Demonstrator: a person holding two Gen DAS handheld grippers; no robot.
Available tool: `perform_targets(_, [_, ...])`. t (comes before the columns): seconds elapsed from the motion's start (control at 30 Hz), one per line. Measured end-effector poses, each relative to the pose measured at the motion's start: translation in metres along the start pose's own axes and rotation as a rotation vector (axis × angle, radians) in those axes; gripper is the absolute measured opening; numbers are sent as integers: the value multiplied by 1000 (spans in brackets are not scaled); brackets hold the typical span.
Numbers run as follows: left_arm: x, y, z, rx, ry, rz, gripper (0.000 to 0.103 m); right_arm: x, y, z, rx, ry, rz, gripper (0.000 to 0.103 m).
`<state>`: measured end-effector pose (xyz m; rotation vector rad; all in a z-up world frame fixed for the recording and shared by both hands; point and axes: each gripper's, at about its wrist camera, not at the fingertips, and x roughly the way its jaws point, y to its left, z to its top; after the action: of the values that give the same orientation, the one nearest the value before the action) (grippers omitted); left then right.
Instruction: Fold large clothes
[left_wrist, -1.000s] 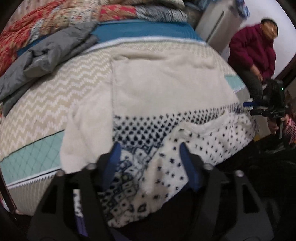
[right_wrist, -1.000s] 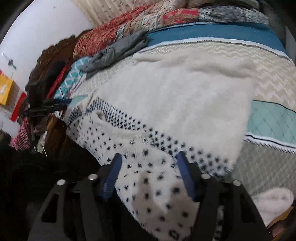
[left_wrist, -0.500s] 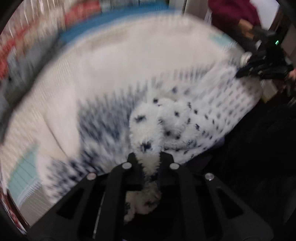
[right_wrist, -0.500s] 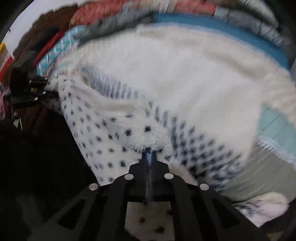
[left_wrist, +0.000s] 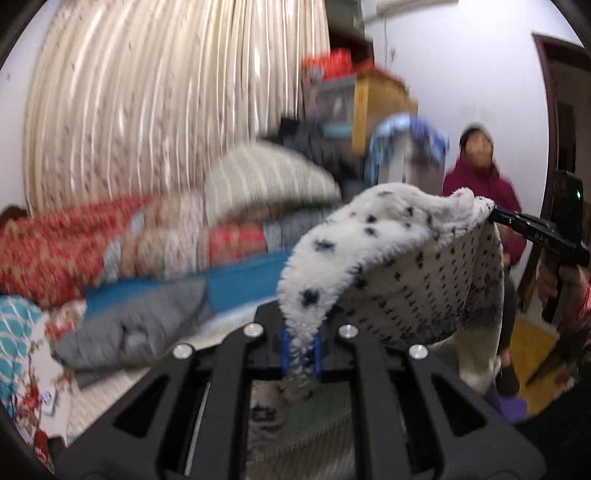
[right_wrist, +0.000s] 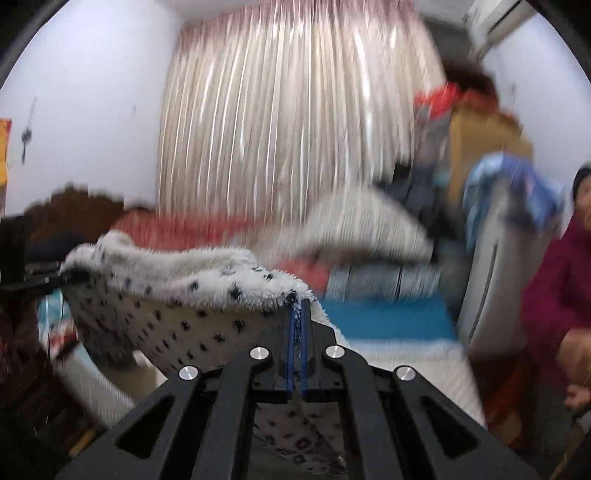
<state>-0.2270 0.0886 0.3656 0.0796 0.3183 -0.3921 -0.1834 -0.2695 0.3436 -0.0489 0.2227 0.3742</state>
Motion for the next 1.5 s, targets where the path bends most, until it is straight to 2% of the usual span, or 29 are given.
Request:
perform_targets(0.1, [-24,-13,46,16,-114,18,9,-28,5,45,-43,-147,-31,13])
perform_targets(0.2, [-58,-25,98,33,-218,21,9,-50,0,93,-55,-249,-36,13])
perform_targets(0.3, [-81,-30,146,66,-279,33,9,-67,-8,142,-68,-324,-43,13])
perform_targets(0.37, [-84,-34,166,91,-295,44,9,-74,-14,167,-86,-341,-48,13])
perform_targets(0.43, [-78,-39,183,119,-296,67,9,-62,-20,189,-113,-333,-71,13])
perform_targets(0.57, [-25,-32,190,113,-198,64,9,-10,-31,199,-122,-239,-79,13])
perform_targets(0.67, [35,-23,177,108,-94,78,9,47,-41,181,-113,-149,-86,13])
perform_targets(0.8, [141,6,146,56,86,78,9,141,-69,138,-48,-4,-82,13])
perform_targets(0.9, [235,38,115,4,234,82,9,230,-97,89,-2,144,-125,13])
perform_targets(1.0, [333,51,67,-38,338,127,12,320,-130,31,99,307,-189,14])
perform_targets(1.07, [404,58,17,-64,475,202,12,381,-155,-27,196,484,-261,14])
perform_targets(1.1, [430,60,-9,-90,542,219,12,398,-164,-55,240,561,-276,14])
perform_targets(1.17, [464,72,-51,-162,643,257,12,406,-176,-97,330,616,-288,14])
perform_targets(1.23, [474,80,-75,-212,683,249,12,391,-184,-119,394,585,-241,17])
perform_targets(1.27, [472,83,-85,-214,685,261,12,376,-191,-130,437,543,-188,23])
perform_targets(1.33, [465,87,-90,-191,674,270,12,351,-204,-139,528,499,-113,35])
perform_targets(1.4, [453,100,-88,-208,666,244,12,336,-221,-144,630,492,-41,54])
perform_targets(1.43, [446,105,-85,-214,661,241,13,324,-224,-146,641,483,-23,57])
perform_targets(1.5, [425,111,-75,-207,626,242,18,300,-220,-151,573,503,-47,63])
